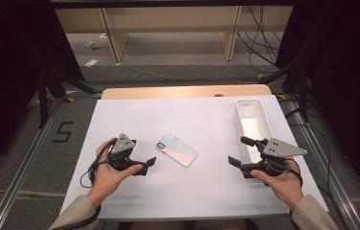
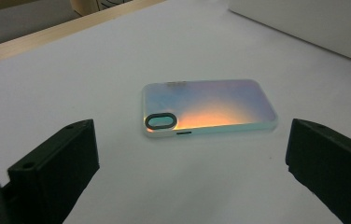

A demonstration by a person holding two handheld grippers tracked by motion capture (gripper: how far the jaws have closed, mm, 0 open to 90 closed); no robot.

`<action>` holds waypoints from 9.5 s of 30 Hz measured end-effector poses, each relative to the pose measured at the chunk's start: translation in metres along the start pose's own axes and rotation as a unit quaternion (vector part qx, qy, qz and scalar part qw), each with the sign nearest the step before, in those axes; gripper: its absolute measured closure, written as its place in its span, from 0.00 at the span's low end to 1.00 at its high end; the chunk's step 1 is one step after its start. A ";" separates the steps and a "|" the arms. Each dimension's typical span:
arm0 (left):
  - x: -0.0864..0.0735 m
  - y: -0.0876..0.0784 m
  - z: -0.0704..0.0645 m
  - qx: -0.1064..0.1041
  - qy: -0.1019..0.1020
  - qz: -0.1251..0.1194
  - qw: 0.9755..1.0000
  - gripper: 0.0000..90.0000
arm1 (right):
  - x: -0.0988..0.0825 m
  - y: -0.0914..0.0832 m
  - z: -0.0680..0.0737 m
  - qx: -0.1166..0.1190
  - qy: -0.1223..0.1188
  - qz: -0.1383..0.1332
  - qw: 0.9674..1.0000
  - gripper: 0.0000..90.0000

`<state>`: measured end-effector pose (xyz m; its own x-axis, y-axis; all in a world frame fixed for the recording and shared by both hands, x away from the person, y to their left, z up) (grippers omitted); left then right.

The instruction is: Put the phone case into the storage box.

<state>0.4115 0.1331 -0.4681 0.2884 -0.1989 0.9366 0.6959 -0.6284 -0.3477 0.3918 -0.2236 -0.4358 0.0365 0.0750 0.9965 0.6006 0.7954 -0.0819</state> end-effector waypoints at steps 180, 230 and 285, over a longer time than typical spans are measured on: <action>-0.029 0.015 -0.010 -0.064 0.046 0.275 0.958 0.76 | -0.003 0.000 -0.002 -0.010 0.009 0.008 1.000 0.20; -0.045 0.046 0.028 0.028 0.026 0.366 0.930 0.12 | -0.002 0.001 -0.001 -0.009 0.009 0.008 1.000 0.20; -0.036 0.041 0.027 0.024 0.006 0.323 0.946 0.19 | -0.002 0.001 -0.001 -0.011 0.010 0.008 1.000 0.18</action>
<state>0.4470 0.1350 -0.5173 0.6567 -0.5388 0.5276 0.4053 -0.3378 -0.8495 0.3935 -0.2235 -0.4381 0.0629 0.0753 0.9952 0.6174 0.7805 -0.0981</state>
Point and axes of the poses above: each handheld gripper's, and its own axes: y roughly forward along the jaws, x roughly out of its top, z roughly to its left, the point moved 6 cm from there along y, roughly forward along the jaws, and after that the axes turned 10 degrees about -z, right-handed, at the moved point
